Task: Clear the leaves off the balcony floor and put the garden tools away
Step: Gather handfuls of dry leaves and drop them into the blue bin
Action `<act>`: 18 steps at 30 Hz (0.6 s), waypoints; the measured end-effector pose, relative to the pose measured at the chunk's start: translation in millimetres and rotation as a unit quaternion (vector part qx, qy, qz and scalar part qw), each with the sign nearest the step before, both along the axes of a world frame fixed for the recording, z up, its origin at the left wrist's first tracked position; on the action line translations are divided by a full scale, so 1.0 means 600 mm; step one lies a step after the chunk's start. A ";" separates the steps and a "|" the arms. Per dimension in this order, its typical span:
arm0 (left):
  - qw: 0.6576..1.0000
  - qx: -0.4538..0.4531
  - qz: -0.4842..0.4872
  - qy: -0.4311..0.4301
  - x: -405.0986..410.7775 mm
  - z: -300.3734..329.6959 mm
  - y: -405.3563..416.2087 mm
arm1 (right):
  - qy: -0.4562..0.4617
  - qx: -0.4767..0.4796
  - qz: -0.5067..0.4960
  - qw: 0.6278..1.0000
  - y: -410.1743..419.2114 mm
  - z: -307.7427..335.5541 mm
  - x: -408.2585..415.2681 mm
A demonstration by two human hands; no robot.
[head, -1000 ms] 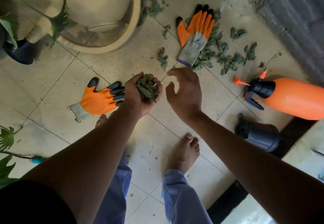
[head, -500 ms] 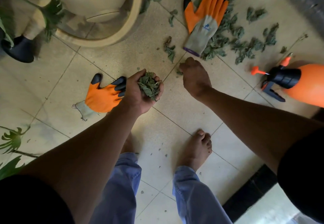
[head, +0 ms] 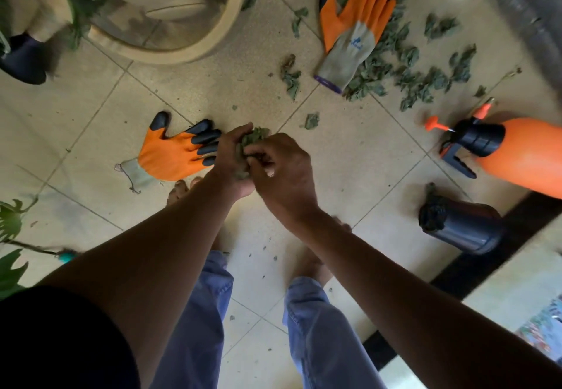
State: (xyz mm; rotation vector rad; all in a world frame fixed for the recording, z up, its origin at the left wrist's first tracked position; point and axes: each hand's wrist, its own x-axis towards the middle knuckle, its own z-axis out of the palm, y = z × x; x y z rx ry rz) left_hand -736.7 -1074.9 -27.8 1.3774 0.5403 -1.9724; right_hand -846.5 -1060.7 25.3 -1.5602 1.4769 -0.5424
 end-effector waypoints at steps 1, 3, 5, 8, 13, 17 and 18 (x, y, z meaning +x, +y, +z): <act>1.000 -0.012 -0.007 0.001 -0.002 0.003 0.002 | 0.025 -0.021 0.031 0.999 0.006 -0.006 0.006; 1.000 -0.022 0.006 0.001 -0.005 0.007 0.001 | 0.071 -0.049 0.065 0.994 0.016 -0.019 0.012; 0.999 -0.009 0.031 -0.006 -0.007 0.007 -0.005 | 0.115 -0.062 0.067 0.989 0.019 -0.025 0.014; 0.999 -0.014 0.045 -0.006 -0.011 0.002 -0.008 | 0.165 -0.084 0.023 0.982 0.017 -0.029 0.013; 0.997 -0.004 0.080 0.019 -0.017 -0.002 -0.005 | 0.189 -0.096 0.015 0.977 0.002 -0.041 0.008; 0.995 0.002 0.092 0.025 -0.017 -0.005 -0.012 | 0.123 -0.113 0.022 0.986 -0.033 -0.043 -0.013; 0.995 0.008 0.098 0.029 -0.016 -0.008 -0.014 | 0.128 -0.118 0.025 0.984 -0.049 -0.050 -0.021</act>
